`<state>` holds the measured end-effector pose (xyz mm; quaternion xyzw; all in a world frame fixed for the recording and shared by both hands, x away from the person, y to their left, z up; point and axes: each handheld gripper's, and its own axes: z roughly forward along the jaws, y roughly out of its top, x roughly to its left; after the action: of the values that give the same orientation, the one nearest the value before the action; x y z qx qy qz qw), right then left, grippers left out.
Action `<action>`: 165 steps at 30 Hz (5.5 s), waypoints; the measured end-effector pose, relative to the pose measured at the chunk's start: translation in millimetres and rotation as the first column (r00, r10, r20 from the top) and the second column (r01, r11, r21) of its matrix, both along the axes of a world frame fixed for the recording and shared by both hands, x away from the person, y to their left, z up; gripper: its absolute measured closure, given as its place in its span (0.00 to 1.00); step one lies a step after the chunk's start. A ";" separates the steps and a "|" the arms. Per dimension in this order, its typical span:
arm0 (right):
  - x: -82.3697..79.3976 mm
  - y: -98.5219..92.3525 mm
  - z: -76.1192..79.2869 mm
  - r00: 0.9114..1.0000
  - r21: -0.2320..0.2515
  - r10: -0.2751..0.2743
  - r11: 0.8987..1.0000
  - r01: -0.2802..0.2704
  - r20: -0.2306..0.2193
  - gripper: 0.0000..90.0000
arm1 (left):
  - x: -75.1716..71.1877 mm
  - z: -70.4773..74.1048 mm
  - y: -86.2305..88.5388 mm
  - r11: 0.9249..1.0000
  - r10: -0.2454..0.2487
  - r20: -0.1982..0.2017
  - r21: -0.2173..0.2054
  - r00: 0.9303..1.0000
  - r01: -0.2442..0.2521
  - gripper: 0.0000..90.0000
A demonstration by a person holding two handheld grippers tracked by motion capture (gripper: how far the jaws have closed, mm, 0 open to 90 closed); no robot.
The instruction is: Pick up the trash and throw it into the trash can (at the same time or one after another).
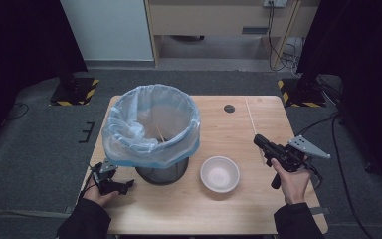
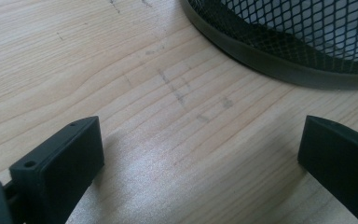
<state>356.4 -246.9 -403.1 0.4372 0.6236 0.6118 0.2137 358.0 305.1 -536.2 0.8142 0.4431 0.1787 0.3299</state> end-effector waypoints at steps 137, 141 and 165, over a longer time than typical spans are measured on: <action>64.0 206.8 117.9 0.934 0.011 0.279 0.957 -0.289 0.224 0.82 | 0.5 -0.1 0.0 1.000 -0.003 0.003 -0.002 1.000 0.003 0.00; 60.5 189.5 133.8 0.937 0.024 0.237 0.968 -0.251 0.256 0.76 | 0.5 -0.1 0.0 1.000 -0.002 0.003 -0.002 1.000 0.002 0.00; 27.0 61.9 75.0 0.980 0.016 0.138 0.990 -0.142 0.140 0.63 | 0.4 0.0 0.1 1.000 -0.005 0.000 0.001 1.000 0.005 0.00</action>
<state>383.4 -184.9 -328.2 0.3512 0.6286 0.6622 0.2074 358.5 305.3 -536.2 0.8154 0.4411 0.1783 0.3299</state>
